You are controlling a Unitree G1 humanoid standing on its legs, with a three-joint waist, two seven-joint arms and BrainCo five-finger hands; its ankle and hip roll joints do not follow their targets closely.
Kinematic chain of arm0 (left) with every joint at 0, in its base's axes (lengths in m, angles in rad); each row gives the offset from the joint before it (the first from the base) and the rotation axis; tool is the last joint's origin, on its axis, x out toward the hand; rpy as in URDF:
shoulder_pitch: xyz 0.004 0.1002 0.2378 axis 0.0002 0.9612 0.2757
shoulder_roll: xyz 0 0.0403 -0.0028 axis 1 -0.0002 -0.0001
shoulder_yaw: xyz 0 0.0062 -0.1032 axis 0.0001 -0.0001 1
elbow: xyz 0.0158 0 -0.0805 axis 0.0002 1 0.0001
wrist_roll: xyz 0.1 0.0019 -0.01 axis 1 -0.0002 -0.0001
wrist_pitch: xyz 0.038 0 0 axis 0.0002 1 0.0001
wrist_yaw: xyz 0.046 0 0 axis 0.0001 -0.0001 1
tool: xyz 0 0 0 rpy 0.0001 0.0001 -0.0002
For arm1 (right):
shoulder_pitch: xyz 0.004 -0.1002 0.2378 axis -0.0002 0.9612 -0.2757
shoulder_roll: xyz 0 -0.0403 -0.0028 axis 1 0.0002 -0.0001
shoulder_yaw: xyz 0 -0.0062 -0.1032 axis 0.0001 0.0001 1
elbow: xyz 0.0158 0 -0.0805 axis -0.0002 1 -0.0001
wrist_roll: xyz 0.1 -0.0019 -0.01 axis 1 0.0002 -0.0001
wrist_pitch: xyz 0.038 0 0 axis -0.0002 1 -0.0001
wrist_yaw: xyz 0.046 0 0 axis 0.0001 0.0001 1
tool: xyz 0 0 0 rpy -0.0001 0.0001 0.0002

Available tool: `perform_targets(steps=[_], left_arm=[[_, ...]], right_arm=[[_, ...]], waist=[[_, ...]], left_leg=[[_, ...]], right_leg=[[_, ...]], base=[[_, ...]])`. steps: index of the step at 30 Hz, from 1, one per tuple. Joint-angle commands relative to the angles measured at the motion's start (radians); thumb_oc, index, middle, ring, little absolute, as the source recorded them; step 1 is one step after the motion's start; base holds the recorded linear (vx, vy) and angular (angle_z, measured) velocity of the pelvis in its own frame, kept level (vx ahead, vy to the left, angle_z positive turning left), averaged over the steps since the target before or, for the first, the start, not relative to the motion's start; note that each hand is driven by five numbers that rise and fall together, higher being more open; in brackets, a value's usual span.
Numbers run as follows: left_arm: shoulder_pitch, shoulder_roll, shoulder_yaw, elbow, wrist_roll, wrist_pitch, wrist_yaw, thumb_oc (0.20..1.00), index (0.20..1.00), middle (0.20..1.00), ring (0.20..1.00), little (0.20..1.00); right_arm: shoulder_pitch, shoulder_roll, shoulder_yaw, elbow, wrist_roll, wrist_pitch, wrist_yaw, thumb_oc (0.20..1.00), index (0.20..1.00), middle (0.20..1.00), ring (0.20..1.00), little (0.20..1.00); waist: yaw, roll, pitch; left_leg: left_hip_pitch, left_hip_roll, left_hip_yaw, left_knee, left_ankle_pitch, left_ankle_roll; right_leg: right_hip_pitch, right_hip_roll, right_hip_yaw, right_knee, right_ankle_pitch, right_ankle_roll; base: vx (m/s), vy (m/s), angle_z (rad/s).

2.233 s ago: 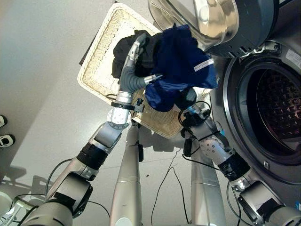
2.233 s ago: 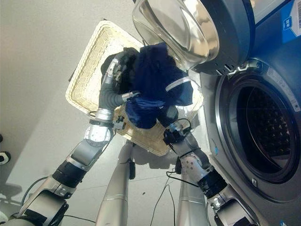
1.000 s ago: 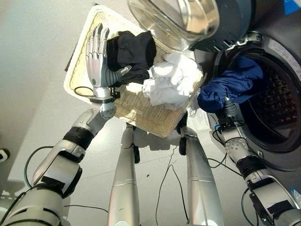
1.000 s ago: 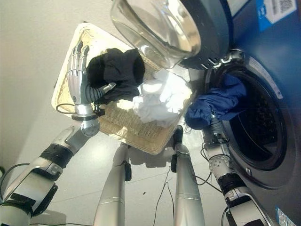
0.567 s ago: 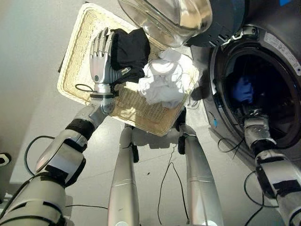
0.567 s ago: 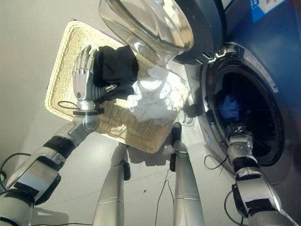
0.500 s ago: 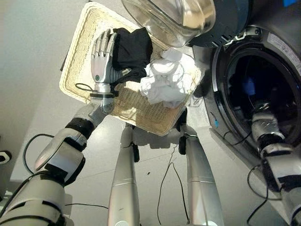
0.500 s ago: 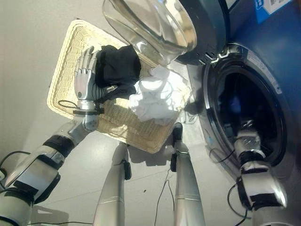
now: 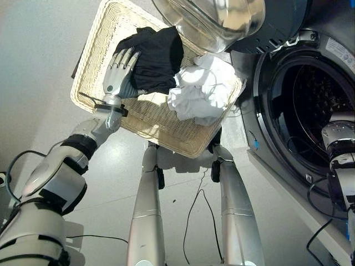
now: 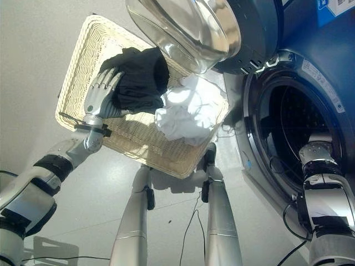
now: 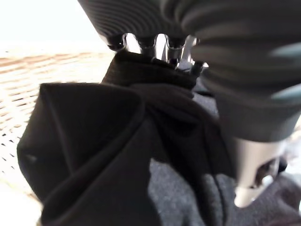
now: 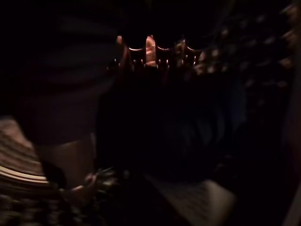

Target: Put the clothes into the washing machine.

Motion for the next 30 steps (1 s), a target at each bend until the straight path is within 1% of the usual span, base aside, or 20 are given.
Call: perform_targets(steps=[1,2,3,4,5,6,8,9,10,12,13,14,18,21,22,23,24,26,27,30], left_arm=[[-0.051,-0.011,-0.015,0.04,-0.065,-0.004,-0.073,1.0,1.0,1.0,1.0,1.0],[-0.056,-0.017,-0.022,0.044,-0.061,0.004,-0.081,1.0,1.0,1.0,1.0,1.0],[-0.066,-0.025,-0.031,0.051,-0.059,0.018,-0.083,1.0,1.0,1.0,1.0,1.0],[-0.08,-0.032,-0.047,0.054,-0.052,0.041,-0.057,1.0,1.0,1.0,1.0,1.0],[-0.082,-0.033,-0.047,0.055,-0.048,0.044,-0.05,1.0,1.0,1.0,1.0,1.0],[-0.087,-0.036,-0.047,0.059,-0.039,0.054,-0.028,1.0,1.0,1.0,1.0,1.0],[-0.099,-0.038,-0.051,0.066,-0.025,0.074,0.034,1.0,1.0,1.0,1.0,1.0],[-0.116,-0.046,-0.039,0.081,-0.032,0.07,0.081,1.0,1.0,1.0,1.0,1.0],[-0.116,-0.046,-0.039,0.081,-0.032,0.07,0.081,1.0,1.0,1.0,1.0,1.0],[-0.13,-0.073,-0.023,0.109,-0.027,0.048,0.064,1.0,1.0,1.0,1.0,1.0],[-0.13,-0.073,-0.023,0.109,-0.027,0.048,0.064,1.0,1.0,1.0,1.0,1.0],[-0.138,-0.088,-0.023,0.122,0.002,0.05,0.04,1.0,1.0,1.0,1.0,1.0],[-0.165,-0.127,-0.067,0.177,0.063,0.135,-0.011,1.0,1.0,1.0,1.0,1.0],[-0.169,-0.137,-0.077,0.199,0.066,0.155,-0.034,1.0,1.0,1.0,1.0,1.0],[-0.177,-0.148,-0.094,0.224,0.035,0.174,-0.078,0.73,0.73,0.73,0.73,0.73],[-0.182,-0.159,-0.099,0.243,0.018,0.187,-0.092,0.363,0.363,0.363,0.363,0.363],[-0.186,-0.166,-0.097,0.255,0.009,0.188,-0.104,0.2,0.2,0.2,0.2,0.2],[-0.189,-0.169,-0.101,0.266,-0.005,0.188,-0.115,0.2,0.2,0.2,0.2,0.2],[-0.188,-0.174,-0.1,0.272,-0.012,0.195,-0.126,0.2,0.2,0.2,0.2,0.2],[-0.179,-0.183,-0.092,0.277,-0.014,0.209,-0.131,0.2,0.2,0.2,0.2,0.2]], right_arm=[[-0.004,-0.122,0.048,0.028,-0.104,0.087,-0.023,1.0,1.0,1.0,1.0,1.0],[-0.005,-0.116,0.061,0.034,-0.113,0.1,-0.032,1.0,1.0,1.0,1.0,1.0],[-0.01,-0.106,0.074,0.035,-0.161,0.138,-0.052,1.0,1.0,1.0,1.0,1.0],[-0.01,-0.09,0.092,0.037,-0.176,0.161,-0.058,1.0,1.0,1.0,1.0,1.0],[-0.011,-0.086,0.096,0.037,-0.184,0.168,-0.06,1.0,1.0,1.0,1.0,1.0],[-0.011,-0.078,0.103,0.038,-0.213,0.184,-0.064,1.0,1.0,1.0,1.0,1.0],[-0.01,-0.063,0.116,0.034,-0.216,0.195,-0.062,1.0,1.0,1.0,1.0,1.0],[-0.009,-0.036,0.127,0.03,-0.23,0.208,-0.068,1.0,1.0,1.0,1.0,1.0],[-0.009,-0.036,0.127,0.03,-0.23,0.208,-0.068,1.0,1.0,1.0,1.0,1.0],[0.004,0.018,0.135,0.028,-0.266,0.22,-0.062,1.0,1.0,1.0,1.0,1.0],[0.004,0.018,0.135,0.028,-0.266,0.22,-0.062,1.0,1.0,1.0,1.0,1.0],[0.005,0.044,0.145,0.024,-0.313,0.227,-0.059,1.0,1.0,1.0,1.0,1.0],[0.005,0.111,0.185,0.017,-0.364,0.229,-0.015,1.0,1.0,1.0,1.0,1.0],[0.01,0.129,0.194,0.016,-0.372,0.228,0.008,1.0,1.0,1.0,1.0,1.0],[0.014,0.153,0.204,0.014,-0.377,0.217,0.034,1.0,1.0,1.0,1.0,1.0],[0.022,0.17,0.21,0.012,-0.376,0.206,0.072,1.0,1.0,1.0,1.0,1.0],[0.026,0.183,0.21,0.011,-0.374,0.199,0.091,1.0,1.0,1.0,1.0,1.0],[0.035,0.195,0.208,0.007,-0.374,0.183,0.107,1.0,1.0,1.0,1.0,1.0],[0.052,0.216,0.207,-0.008,-0.375,0.159,0.125,1.0,1.0,1.0,1.0,1.0],[0.07,0.241,0.206,-0.036,-0.385,0.129,0.131,1.0,1.0,1.0,1.0,1.0]], waist=[[0.002,-0.074,-0.023],[0.002,-0.074,-0.023],[-0.001,-0.074,-0.023],[-0.002,-0.075,-0.023],[-0.002,-0.076,-0.023],[-0.003,-0.076,-0.023],[-0.004,-0.079,-0.023],[-0.006,-0.084,-0.023],[-0.006,-0.084,-0.023],[-0.009,-0.091,-0.023],[-0.009,-0.091,-0.023],[-0.01,-0.094,-0.023],[-0.022,-0.101,-0.023],[-0.026,-0.102,-0.023],[-0.033,-0.102,-0.023],[-0.039,-0.101,-0.023],[-0.042,-0.1,-0.023],[-0.046,-0.099,-0.023],[-0.052,-0.096,-0.023],[-0.056,-0.093,-0.023]], left_leg=[[-0.006,-0.095,0.009,0.098,-0.101,0.03],[-0.008,-0.096,0.008,0.099,-0.1,0.031],[-0.01,-0.097,0.008,0.101,-0.101,0.032],[-0.014,-0.098,0.007,0.104,-0.101,0.034],[-0.015,-0.098,0.008,0.104,-0.101,0.034],[-0.016,-0.097,0.008,0.105,-0.101,0.034],[-0.018,-0.096,0.008,0.106,-0.101,0.035],[-0.019,-0.093,0.009,0.102,-0.1,0.034],[-0.019,-0.093,0.009,0.102,-0.1,0.034],[-0.027,-0.094,0.005,0.11,-0.102,0.034],[-0.027,-0.094,0.005,0.11,-0.102,0.034],[-0.031,-0.095,0.005,0.111,-0.102,0.034],[-0.033,-0.093,0.01,0.103,-0.1,0.034],[-0.034,-0.093,0.013,0.103,-0.1,0.035],[-0.038,-0.092,0.018,0.103,-0.098,0.035],[-0.04,-0.091,0.022,0.103,-0.096,0.034],[-0.042,-0.09,0.025,0.103,-0.097,0.034],[-0.044,-0.09,0.028,0.104,-0.097,0.033],[-0.045,-0.09,0.031,0.102,-0.096,0.032],[-0.045,-0.09,0.037,0.101,-0.095,0.031]], right_leg=[[0.056,0.054,-0.062,-0.242,0.226,0.089],[0.054,0.055,-0.061,-0.241,0.227,0.089],[0.051,0.055,-0.06,-0.241,0.229,0.089],[0.047,0.057,-0.058,-0.24,0.23,0.088],[0.047,0.057,-0.058,-0.239,0.23,0.088],[0.045,0.057,-0.058,-0.238,0.229,0.088],[0.044,0.059,-0.056,-0.238,0.23,0.087],[0.044,0.06,-0.056,-0.238,0.226,0.087],[0.044,0.06,-0.056,-0.238,0.226,0.087],[0.038,0.064,-0.054,-0.233,0.226,0.086],[0.038,0.064,-0.054,-0.233,0.226,0.086],[0.036,0.065,-0.055,-0.235,0.228,0.087],[0.029,0.073,-0.049,-0.242,0.235,0.085],[0.027,0.074,-0.046,-0.242,0.235,0.083],[0.022,0.076,-0.04,-0.246,0.237,0.082],[0.018,0.077,-0.035,-0.247,0.237,0.081],[0.015,0.076,-0.032,-0.247,0.236,0.08],[0.013,0.077,-0.029,-0.248,0.235,0.079],[0.01,0.079,-0.022,-0.25,0.234,0.077],[0.008,0.081,-0.017,-0.251,0.232,0.075]], base=[[0.01,-0.011,0.05],[0.02,-0.005,0.05],[0.02,-0.002,0.05],[0.02,-0.001,0.04],[0.01,0.001,0.03],[0.0,0.0,0.0],[0.0,0.003,0.02],[0.0,0.0,0.0],[0.0,0.0,0.0],[0.0,0.0,0.0],[0.0,0.0,0.0],[0.0,0.0,0.0],[0.0,0.0,0.0],[0.0,0.016,0.0],[0.0,0.07,0.0],[0.0,0.083,-0.01],[0.0,0.062,-0.02],[0.0,0.05,-0.05],[0.0,0.054,-0.06],[0.0,0.045,-0.06]])
